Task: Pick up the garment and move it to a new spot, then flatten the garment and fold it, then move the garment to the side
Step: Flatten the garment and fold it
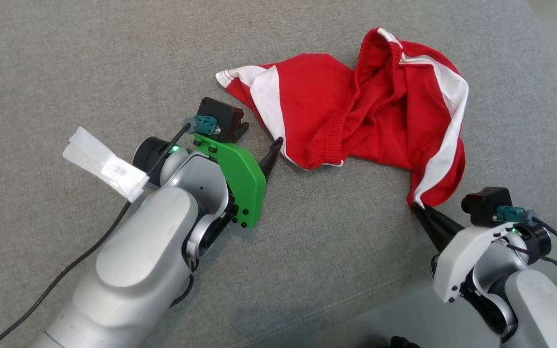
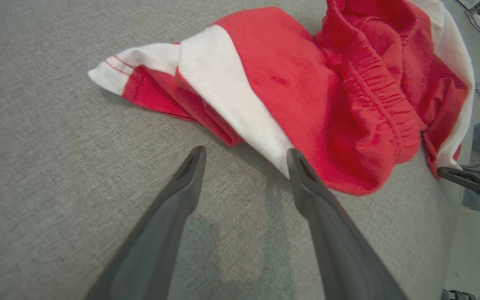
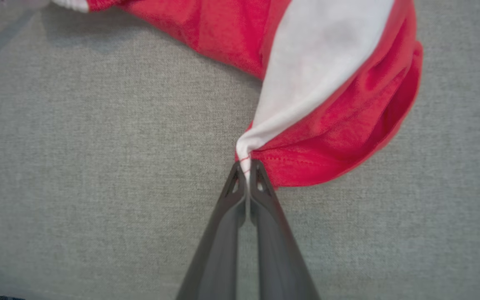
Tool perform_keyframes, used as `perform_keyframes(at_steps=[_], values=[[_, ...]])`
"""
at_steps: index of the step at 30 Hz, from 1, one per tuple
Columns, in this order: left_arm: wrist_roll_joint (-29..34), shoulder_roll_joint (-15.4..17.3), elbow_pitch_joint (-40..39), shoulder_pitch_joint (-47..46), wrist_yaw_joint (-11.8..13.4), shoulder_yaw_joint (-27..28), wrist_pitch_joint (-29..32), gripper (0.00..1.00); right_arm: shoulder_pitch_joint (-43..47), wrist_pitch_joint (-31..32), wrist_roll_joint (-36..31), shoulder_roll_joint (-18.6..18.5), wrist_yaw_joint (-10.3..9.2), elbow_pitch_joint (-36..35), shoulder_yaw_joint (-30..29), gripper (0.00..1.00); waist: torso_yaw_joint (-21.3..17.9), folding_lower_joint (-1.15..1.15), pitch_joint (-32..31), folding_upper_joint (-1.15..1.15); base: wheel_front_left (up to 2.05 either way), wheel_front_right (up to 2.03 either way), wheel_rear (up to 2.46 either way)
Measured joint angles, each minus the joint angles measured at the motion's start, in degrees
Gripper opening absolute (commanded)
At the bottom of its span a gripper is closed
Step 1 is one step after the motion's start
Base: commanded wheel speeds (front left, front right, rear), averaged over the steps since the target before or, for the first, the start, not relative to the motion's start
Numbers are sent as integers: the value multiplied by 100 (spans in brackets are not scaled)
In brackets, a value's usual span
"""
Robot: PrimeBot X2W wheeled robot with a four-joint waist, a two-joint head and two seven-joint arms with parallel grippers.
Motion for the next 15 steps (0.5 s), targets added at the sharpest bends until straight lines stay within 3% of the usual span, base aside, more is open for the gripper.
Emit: perform_keyframes(at_steps=[15], values=[[-427,-221,419,-8,59,400,-192,100,-99,-213,-49,149,0,196,129,0,-83,0,77,0,0,0,0]])
